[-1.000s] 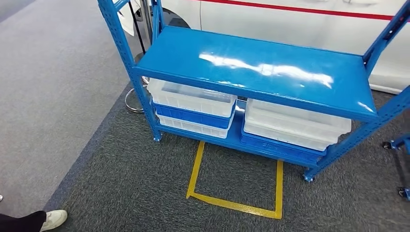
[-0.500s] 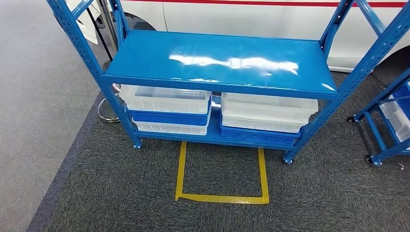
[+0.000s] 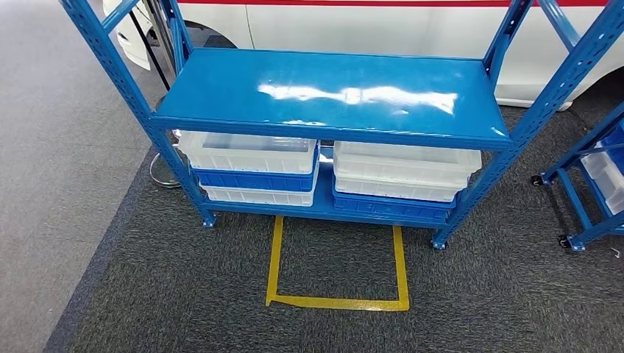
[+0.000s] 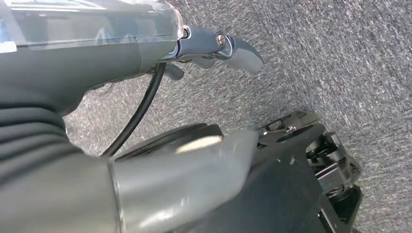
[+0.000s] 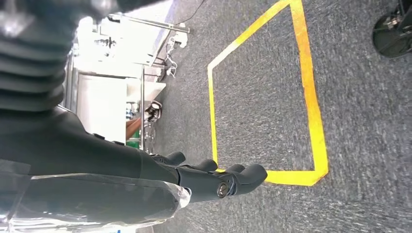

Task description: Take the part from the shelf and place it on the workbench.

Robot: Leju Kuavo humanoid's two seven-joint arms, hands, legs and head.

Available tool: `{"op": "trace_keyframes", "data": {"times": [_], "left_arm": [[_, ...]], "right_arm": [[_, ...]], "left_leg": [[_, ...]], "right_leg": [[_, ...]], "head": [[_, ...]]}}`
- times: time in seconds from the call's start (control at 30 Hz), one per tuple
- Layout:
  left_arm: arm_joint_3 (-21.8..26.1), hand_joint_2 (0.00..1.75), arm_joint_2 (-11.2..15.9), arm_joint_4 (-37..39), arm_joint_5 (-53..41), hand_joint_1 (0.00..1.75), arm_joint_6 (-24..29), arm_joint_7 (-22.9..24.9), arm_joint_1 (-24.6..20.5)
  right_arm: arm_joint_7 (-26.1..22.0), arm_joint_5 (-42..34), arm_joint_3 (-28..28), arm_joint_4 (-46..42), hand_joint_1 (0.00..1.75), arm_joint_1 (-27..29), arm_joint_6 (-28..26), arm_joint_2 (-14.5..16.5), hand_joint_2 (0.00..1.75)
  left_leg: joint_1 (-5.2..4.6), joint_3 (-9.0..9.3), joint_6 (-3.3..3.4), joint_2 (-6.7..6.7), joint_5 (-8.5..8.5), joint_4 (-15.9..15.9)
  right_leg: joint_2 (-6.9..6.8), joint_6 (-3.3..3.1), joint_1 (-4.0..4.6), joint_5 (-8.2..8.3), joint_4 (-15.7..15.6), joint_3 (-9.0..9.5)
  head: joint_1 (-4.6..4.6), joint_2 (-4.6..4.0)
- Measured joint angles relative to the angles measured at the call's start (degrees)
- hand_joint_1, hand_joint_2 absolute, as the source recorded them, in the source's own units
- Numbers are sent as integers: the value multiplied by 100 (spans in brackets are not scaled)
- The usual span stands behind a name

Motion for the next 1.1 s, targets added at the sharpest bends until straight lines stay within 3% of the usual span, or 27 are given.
{"op": "trace_keyframes", "data": {"times": [0.1,0.3,0.43,1.1], "left_arm": [[31,175,0,0,35,0,-12,66,-1],[87,175,46,-10,-8,0,157,801,28],[77,0,162,-92,323,0,84,805,119],[-328,0,748,-847,2491,0,-503,427,773]], "right_arm": [[-29,15,-5,0,0,-1,37,0,175],[-68,-28,11,-19,0,25,139,-18,175],[-280,-397,251,-115,0,128,249,-104,175],[-1666,-2553,2043,-859,0,791,1125,-683,175]], "left_leg": [[-4,0,-4,0,-1,1],[-19,0,-9,0,-6,7],[-19,0,-12,0,-12,14],[-18,0,-14,0,-19,17]], "right_leg": [[0,0,0,0,0,3],[0,2,-2,1,0,7],[0,3,-2,1,0,9],[0,4,-2,0,-1,9]], "head": [[0,0],[0,0],[0,0],[0,0]]}}
